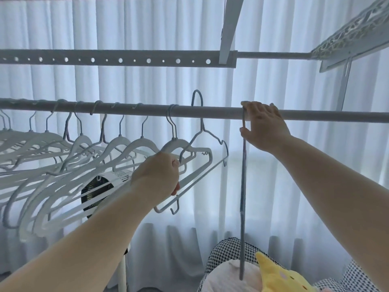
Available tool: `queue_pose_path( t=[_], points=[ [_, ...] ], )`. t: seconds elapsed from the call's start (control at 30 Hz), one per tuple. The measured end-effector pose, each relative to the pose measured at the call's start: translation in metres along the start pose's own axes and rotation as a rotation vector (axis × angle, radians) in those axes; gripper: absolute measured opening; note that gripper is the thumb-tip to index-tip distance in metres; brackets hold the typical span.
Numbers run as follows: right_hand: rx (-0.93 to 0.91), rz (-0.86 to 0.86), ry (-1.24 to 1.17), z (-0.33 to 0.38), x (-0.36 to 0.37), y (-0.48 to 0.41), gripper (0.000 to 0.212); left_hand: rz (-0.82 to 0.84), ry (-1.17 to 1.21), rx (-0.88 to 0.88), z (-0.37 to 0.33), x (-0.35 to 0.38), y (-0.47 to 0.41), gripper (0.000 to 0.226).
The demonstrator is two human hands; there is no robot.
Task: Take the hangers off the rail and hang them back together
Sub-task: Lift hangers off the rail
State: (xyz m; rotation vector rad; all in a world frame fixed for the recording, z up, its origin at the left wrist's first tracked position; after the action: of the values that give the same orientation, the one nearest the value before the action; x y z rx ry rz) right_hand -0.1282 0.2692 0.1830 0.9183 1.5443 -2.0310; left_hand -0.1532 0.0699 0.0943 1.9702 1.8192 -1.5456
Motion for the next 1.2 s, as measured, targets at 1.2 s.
queue_pose_path(
  t=[1.2],
  points=[
    [-0.280, 0.753, -0.417, 0.083, -0.012, 0.166, 0.018, 0.149, 0.079, -0.146, 0.039, -0.087, 0.212, 0.020]
  ],
)
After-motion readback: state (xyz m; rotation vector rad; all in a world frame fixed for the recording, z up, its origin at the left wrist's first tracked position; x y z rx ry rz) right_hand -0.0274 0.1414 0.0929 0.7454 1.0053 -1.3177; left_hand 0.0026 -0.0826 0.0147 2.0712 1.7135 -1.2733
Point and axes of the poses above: each hand's wrist, its own y-axis away from the middle knuckle, its own x-axis out of the palm, z = x × y, the point moved 9 cm from there along -y, towards the middle knuckle, and after that the axes turned 12 degrees about x, right-handed, at the moved point
